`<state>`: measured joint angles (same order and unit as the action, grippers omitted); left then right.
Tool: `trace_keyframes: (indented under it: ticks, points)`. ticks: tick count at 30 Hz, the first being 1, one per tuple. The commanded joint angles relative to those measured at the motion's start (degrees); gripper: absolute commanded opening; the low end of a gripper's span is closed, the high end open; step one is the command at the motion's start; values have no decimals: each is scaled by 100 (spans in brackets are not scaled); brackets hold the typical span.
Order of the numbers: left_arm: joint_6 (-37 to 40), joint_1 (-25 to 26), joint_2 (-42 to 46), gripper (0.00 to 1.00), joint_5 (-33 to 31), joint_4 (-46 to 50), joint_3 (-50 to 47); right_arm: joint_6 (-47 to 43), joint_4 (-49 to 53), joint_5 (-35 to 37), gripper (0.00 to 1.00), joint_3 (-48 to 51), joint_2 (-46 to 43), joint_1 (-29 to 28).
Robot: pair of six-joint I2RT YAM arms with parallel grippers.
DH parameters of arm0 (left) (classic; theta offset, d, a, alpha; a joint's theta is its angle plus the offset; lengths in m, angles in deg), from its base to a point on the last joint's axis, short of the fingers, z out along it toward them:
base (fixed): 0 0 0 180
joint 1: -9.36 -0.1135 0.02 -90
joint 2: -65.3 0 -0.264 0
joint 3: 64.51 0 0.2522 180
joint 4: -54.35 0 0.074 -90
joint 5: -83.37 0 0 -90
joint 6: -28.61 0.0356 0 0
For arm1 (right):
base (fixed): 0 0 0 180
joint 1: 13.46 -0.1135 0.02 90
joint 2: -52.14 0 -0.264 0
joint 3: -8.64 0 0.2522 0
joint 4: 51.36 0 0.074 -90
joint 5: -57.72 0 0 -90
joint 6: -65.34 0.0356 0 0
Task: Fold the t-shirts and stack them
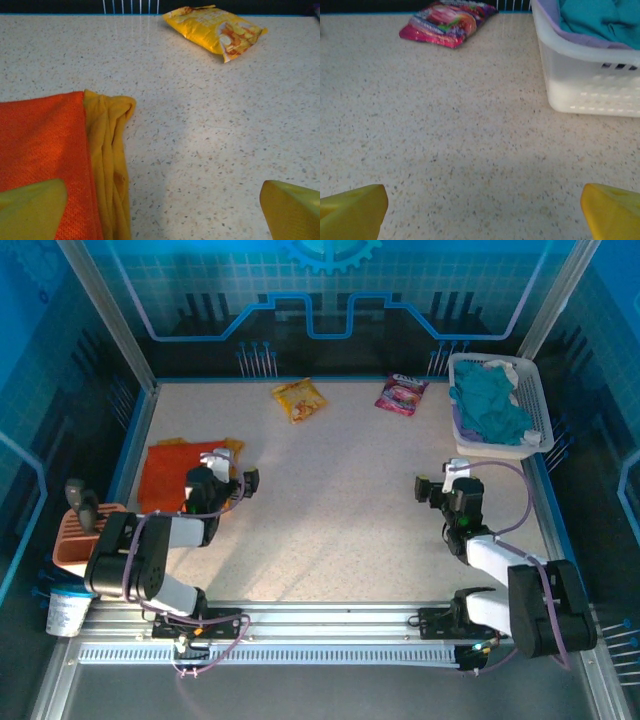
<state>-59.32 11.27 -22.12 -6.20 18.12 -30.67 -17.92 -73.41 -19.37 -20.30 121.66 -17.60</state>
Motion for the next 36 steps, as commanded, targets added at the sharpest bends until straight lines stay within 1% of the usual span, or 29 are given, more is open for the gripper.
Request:
trace_keyframes:
  ticks: [1,2,4,8,10,11,12,13,14,15,16,19,20,25,36]
  points:
    - [-7,-78,-99,99,-187,-694,-86,-73,-1396,-195,100,6,388,239]
    - [-64,-111,-148,99,-260,-700,-43,-52,-1401,-301,100,-35,458,288]
    - [-256,-149,-131,99,-635,-241,189,-190,-1385,-331,100,-139,585,240]
    - [-279,-165,-156,99,-693,-347,153,-300,-2321,-364,100,-4,1254,217]
    - [-277,-165,-144,99,-664,-332,159,-310,-2682,-404,100,-141,1839,214]
    - [-261,-165,-150,99,-641,-303,179,-453,-2590,-277,100,-304,1975,108]
    - [-257,-165,-150,99,-637,-298,176,-533,-1556,-166,100,-646,1766,-46]
    - [-259,-167,-145,99,-633,-308,180,-584,-1195,-147,100,-821,1769,-92]
    - [-266,-166,-144,99,-630,-297,181,-621,-1718,-150,100,-621,1822,-95]
    - [-264,-165,-144,99,-632,-303,177,-591,-2002,70,100,-541,1897,-108]
    - [-259,-165,-145,99,-639,-291,176,-552,-1911,252,100,-555,1852,-151]
    - [-259,-165,-147,99,-632,-292,178,-550,-1732,312,100,-645,1860,-180]
    - [-259,-165,-145,99,-634,-297,181,-575,-1817,317,100,-638,1896,-179]
    - [-259,-160,-145,99,-632,-293,178,-659,-1717,-32,100,-671,1882,-146]
    - [-259,-165,-144,99,-640,-293,173,-626,-1673,-164,100,-689,1873,-82]
